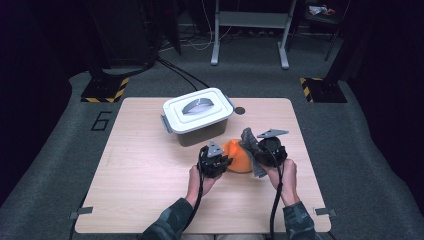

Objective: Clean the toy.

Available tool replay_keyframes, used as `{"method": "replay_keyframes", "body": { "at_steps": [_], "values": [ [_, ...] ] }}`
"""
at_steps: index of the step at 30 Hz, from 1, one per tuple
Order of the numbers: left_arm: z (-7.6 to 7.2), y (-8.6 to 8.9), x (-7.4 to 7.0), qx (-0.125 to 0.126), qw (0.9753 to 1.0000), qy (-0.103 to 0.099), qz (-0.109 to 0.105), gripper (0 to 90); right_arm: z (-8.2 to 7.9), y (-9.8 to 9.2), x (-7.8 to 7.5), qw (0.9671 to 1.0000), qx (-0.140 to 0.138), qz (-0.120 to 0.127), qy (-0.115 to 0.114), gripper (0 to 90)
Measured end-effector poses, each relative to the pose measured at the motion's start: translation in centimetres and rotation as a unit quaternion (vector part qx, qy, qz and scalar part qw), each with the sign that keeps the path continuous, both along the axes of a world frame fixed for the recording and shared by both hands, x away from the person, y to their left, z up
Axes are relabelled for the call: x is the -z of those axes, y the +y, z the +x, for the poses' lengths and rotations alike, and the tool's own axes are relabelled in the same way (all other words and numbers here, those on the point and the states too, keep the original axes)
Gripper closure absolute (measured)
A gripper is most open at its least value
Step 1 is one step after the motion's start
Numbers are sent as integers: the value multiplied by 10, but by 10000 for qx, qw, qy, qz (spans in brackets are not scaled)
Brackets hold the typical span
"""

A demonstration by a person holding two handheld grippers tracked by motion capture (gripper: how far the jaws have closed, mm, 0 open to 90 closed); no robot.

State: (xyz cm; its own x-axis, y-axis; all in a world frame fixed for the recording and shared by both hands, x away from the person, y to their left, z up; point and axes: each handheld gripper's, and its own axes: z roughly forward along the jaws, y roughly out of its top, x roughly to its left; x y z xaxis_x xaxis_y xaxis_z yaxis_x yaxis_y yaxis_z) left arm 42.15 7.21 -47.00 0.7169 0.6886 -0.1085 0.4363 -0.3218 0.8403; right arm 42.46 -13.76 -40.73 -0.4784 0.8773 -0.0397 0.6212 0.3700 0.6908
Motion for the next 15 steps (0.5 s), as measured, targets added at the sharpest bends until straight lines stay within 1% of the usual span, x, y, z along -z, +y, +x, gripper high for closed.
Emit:
{"method": "replay_keyframes", "body": {
  "at_steps": [1,2,4,5,6,7,8,9,10,11,12,13,14,15],
  "values": [
    [0,1,0,11,10000,2,12,792,2,3,4,10000,-4,-76,44,742],
    [1,1,0,21,10000,8,0,782,4,4,7,9999,53,-82,78,743],
    [1,2,0,22,10000,17,-20,755,6,4,9,9999,43,-57,77,743],
    [2,3,0,48,10000,4,-16,728,7,4,10,10000,45,-12,74,743],
    [2,3,0,62,10000,-10,-14,728,8,4,11,10000,55,-4,76,744],
    [2,4,-2,56,10000,-68,7,663,9,2,11,10000,41,-13,74,744],
    [2,5,-2,102,9999,-79,26,630,10,1,11,9999,54,-17,96,744],
    [2,6,-3,91,9999,-115,62,593,12,1,12,9999,59,-18,95,744],
    [2,6,-3,73,9997,-150,151,551,13,0,11,9999,42,-26,102,744],
    [3,7,-4,89,9997,-135,164,510,14,-1,11,9999,53,-21,113,744],
    [3,7,-3,78,9997,-166,163,489,15,-1,11,9999,50,-13,123,744],
    [4,7,-3,64,9995,-198,217,463,16,-2,11,9999,49,-17,111,744],
    [4,7,-3,64,9995,-198,217,430,16,-2,11,9999,49,-17,111,744],
    [5,6,-3,77,9994,-219,238,413,17,-3,12,9999,56,21,127,744]
  ]
}}
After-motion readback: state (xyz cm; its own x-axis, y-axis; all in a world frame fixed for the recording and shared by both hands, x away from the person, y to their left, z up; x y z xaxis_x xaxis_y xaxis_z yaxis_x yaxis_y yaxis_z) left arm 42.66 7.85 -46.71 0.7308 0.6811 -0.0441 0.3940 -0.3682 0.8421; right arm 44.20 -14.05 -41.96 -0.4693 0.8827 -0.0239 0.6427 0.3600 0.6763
